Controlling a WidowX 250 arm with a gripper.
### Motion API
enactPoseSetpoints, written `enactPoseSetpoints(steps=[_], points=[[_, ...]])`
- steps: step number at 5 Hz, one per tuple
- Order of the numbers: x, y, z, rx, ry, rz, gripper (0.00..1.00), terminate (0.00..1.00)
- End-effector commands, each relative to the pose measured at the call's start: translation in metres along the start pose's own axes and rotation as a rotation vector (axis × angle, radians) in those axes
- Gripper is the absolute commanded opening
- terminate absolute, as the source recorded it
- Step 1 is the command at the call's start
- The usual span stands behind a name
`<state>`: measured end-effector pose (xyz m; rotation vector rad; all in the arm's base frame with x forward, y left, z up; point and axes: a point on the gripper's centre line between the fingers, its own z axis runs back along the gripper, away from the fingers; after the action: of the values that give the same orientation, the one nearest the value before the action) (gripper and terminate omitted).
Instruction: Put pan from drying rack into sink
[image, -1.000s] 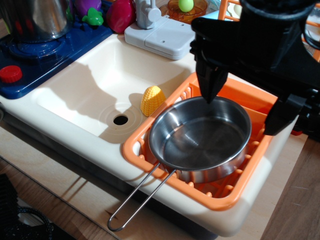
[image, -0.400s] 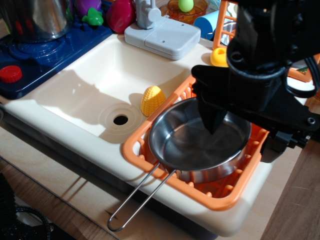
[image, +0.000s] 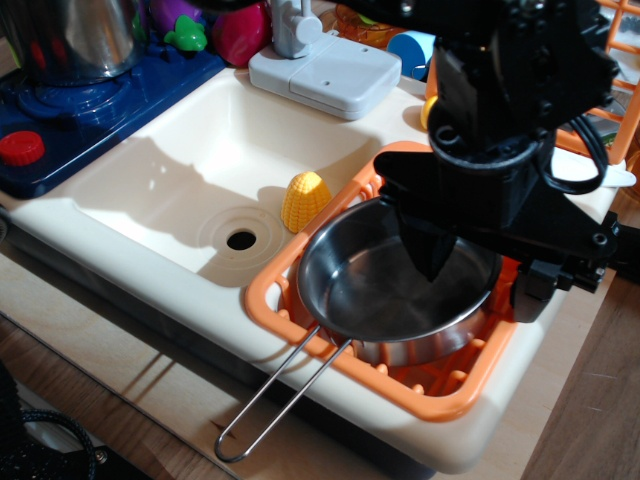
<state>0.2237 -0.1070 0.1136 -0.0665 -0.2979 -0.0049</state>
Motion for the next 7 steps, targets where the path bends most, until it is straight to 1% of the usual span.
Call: enactPoseSetpoints(steps=[1, 3, 4, 5, 6, 7], points=[[0.002, -0.004, 0.007, 0.013, -0.004, 0.014, 0.0, 0.0], [0.004, -0.014, 0.019, 0.032, 0.029, 0.035, 0.0, 0.0], [0.015, -0.017, 0.038, 0.097, 0.06, -0.001, 0.0, 0.0], [0.02, -0.006, 0.053, 0.161, 0.06, -0.044, 0.0, 0.0], [0.02, 0.022, 0.059, 0.211, 0.05, -0.097, 0.0, 0.0], [0.016, 0.049, 0.058, 0.239, 0.02, -0.098, 0.0, 0.0]])
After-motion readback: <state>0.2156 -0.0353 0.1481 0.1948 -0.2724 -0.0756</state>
